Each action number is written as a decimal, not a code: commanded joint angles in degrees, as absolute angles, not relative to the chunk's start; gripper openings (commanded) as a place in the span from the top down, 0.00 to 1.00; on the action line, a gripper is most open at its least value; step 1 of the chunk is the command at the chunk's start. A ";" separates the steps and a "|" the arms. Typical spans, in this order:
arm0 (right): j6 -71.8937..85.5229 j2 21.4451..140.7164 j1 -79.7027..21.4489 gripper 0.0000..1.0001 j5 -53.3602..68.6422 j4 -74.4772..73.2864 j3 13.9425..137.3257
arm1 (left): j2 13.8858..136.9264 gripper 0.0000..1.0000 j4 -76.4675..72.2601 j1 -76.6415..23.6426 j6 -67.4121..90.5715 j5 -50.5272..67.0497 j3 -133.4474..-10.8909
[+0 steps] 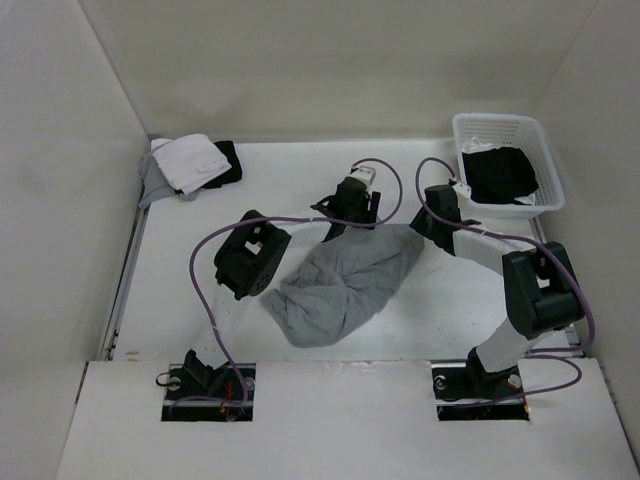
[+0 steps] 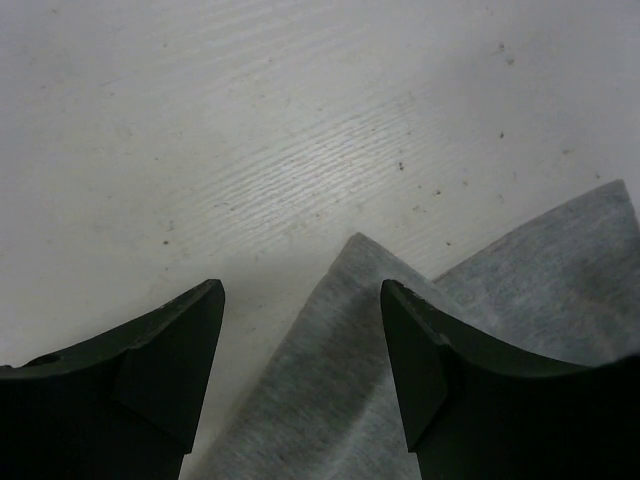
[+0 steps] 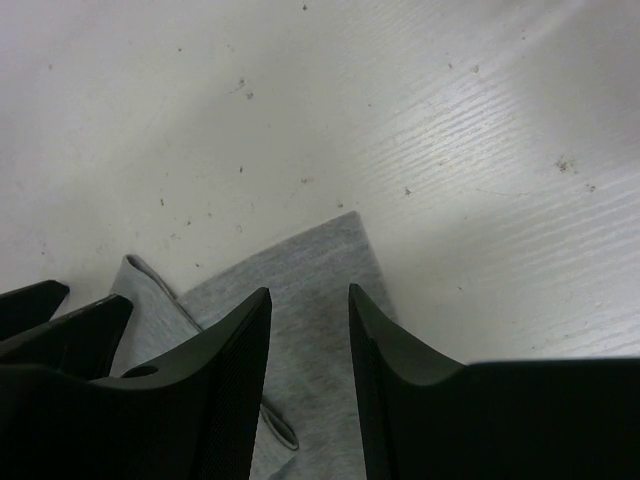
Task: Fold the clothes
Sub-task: Flatten the tank top out
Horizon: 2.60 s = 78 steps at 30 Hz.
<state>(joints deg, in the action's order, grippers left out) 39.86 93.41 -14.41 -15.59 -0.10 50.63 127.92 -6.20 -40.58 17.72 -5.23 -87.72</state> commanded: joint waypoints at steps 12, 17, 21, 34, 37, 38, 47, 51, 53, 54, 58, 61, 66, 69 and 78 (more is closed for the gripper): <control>37.71 90.79 -13.31 0.57 -11.95 -1.85 51.59 | 128.07 1.00 -6.05 -40.12 18.98 -0.34 -90.02; 37.18 91.05 -13.40 0.57 -11.87 -1.67 51.41 | 114.65 1.00 -13.78 -38.37 22.05 -4.39 -77.03; 36.57 93.16 -13.40 0.56 -11.43 -2.46 53.43 | 99.18 1.00 -17.75 -38.01 23.99 -9.13 -63.14; 37.27 103.97 -20.61 0.54 -17.92 -9.13 68.29 | 64.36 1.00 -14.42 -35.03 33.92 -15.99 -33.76; 37.09 105.20 -20.52 0.53 -21.35 -11.07 69.43 | 57.50 1.00 -11.87 -34.15 36.12 -18.97 -30.16; 37.18 105.38 -20.61 0.53 -21.79 -11.77 69.78 | 56.44 1.00 -11.34 -33.88 36.65 -19.42 -29.71; 38.14 109.94 -23.41 0.54 -18.73 -17.05 77.34 | 42.10 0.99 -2.03 -29.84 42.19 -18.82 -25.23; 37.97 111.79 -26.84 0.52 -16.79 -16.26 80.76 | 41.13 0.99 0.44 -28.96 43.68 -14.60 -22.68; 37.27 113.46 -27.99 0.51 -16.09 -17.14 82.96 | 40.70 0.99 0.18 -28.43 45.26 -13.36 -20.14; 37.00 114.60 -28.43 0.50 -15.39 -17.40 84.19 | 40.69 0.99 -0.09 -28.17 46.13 -13.01 -19.17; 36.39 118.20 -29.48 0.50 -15.03 -19.24 88.41 | 41.04 0.99 -2.54 -28.08 47.90 -11.95 -16.35; 36.12 119.79 -29.49 0.50 -15.03 -19.95 90.87 | 41.13 0.99 -3.43 -28.43 48.16 -10.99 -15.73; 34.98 124.36 -29.84 0.50 -14.42 -24.34 97.02 | 39.82 0.99 -4.39 -29.40 49.30 -9.58 -14.59; 34.89 126.64 -30.54 0.51 -14.24 -25.92 100.54 | 38.50 0.99 -4.22 -29.57 49.31 -9.32 -14.06; 35.24 129.72 -31.51 0.54 -15.03 -28.30 104.50 | 37.26 0.98 -4.48 -28.69 48.69 -8.09 -12.92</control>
